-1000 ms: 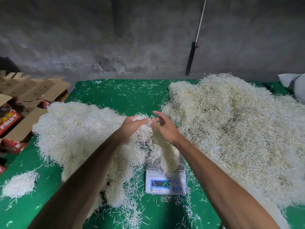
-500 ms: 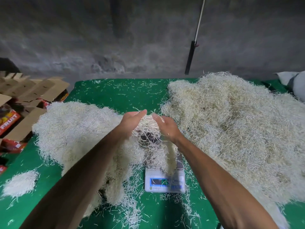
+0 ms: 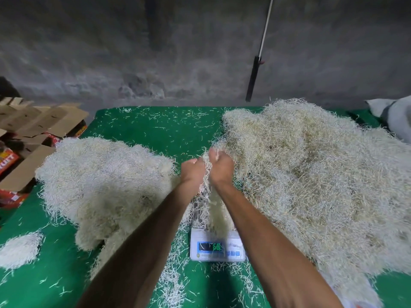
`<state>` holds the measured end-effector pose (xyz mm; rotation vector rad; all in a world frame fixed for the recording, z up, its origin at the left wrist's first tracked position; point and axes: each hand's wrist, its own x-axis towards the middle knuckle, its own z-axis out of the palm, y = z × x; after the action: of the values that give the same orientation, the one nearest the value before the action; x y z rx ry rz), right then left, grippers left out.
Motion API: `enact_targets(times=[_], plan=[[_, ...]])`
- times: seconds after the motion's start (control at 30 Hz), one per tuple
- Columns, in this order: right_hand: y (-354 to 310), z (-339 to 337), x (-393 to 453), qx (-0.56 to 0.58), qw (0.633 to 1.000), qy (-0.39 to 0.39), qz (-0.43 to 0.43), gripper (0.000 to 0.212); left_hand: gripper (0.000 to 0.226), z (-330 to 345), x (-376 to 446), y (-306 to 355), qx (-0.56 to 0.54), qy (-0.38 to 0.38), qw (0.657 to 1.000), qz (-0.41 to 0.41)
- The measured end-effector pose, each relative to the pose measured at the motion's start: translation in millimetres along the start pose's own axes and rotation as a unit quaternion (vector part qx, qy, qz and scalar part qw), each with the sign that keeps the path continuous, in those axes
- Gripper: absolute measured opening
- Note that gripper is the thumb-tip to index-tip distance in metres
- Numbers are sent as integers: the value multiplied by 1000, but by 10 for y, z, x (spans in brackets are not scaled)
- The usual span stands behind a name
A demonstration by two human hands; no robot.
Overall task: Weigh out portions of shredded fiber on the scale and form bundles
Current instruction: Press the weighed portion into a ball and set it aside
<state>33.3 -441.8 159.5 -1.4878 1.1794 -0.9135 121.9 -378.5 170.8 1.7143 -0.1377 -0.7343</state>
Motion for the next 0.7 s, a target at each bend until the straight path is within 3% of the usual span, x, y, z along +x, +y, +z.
enact_targets(times=[0.1,0.17,0.23,0.33,0.4,0.47,0.57,0.63,0.7], plan=[[91,-259,188,-2,998,51,48,32,22,-218,132,84,-12,63,998,-29],[108,-340,230,-21,998,30,41,33,20,-278,173,72,7,45,999,-18],[101,-268,189,-31,1000,-6,0,35,48,-231,163,16,30,13,999,12],[127,-522,339,2,998,62,31,42,26,-599,337,109,51,81,995,8],[228,-878,546,-10,992,112,53,42,25,-1017,499,229,63,120,991,8],[326,-1023,618,-43,991,117,45,43,39,-1228,610,266,49,149,988,6],[403,-844,428,-51,998,24,21,50,50,-1059,524,234,42,129,991,17],[406,-702,255,-66,990,-123,23,62,55,-851,402,199,19,104,994,7],[391,-652,166,-160,953,-258,25,81,66,-697,303,141,-7,83,996,-7]])
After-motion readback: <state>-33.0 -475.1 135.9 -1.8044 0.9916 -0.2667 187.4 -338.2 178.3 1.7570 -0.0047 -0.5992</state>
